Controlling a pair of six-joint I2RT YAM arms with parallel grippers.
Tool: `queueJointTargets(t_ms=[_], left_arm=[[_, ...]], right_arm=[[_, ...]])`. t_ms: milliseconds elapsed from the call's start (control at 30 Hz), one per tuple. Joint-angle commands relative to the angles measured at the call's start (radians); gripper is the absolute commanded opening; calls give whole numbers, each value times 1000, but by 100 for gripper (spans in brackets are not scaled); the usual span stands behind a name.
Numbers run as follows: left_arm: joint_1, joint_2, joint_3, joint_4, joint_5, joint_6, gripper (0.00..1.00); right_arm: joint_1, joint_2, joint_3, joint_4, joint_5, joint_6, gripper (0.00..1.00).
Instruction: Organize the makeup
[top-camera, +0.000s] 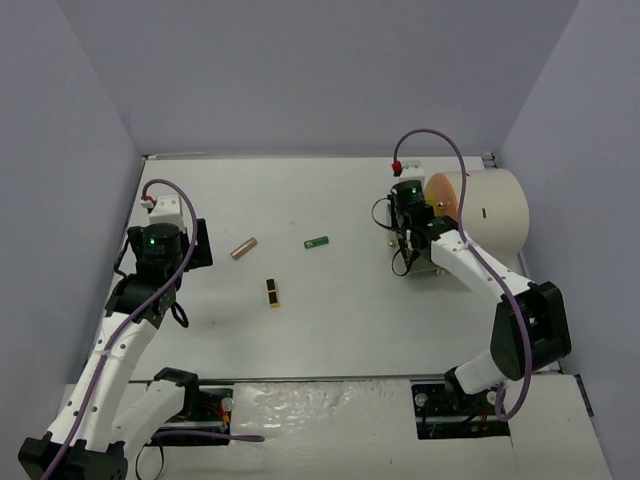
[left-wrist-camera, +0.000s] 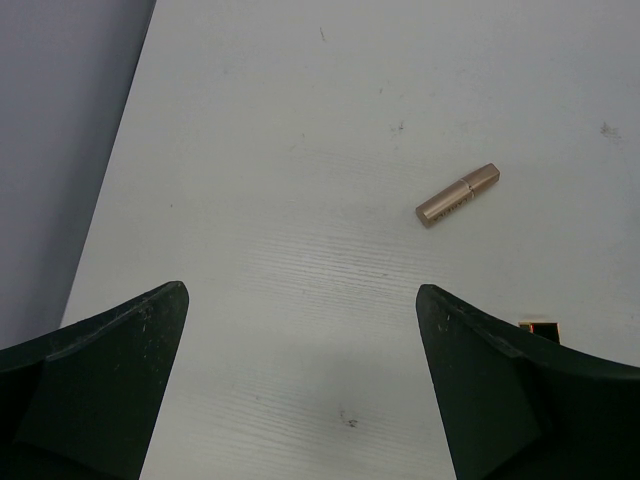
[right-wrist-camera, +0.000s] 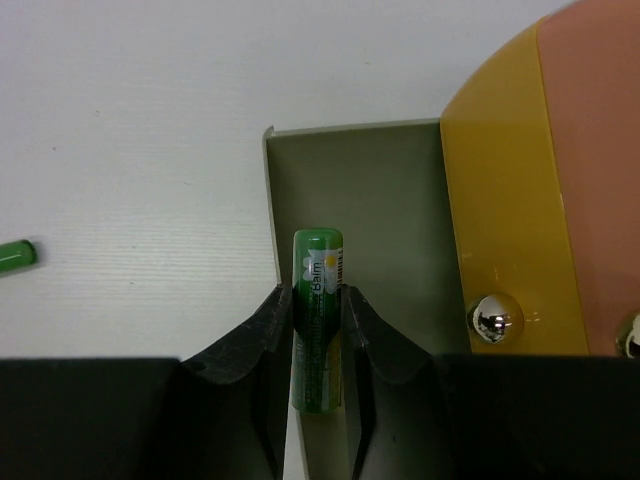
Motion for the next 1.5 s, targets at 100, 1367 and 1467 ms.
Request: queueJointTargets(t_ms=[100,1367,1467], left_arm=[[6,5,14,57,-1,6,97],[9,1,14,56,-12,1,97],[9,-7,12,56,-21,2,97]], right_arm=[[-85,75,-2,30,-64,-37,5],[459,92,122,161,-114,320,55],[542,186,157,194,-80,354,57]])
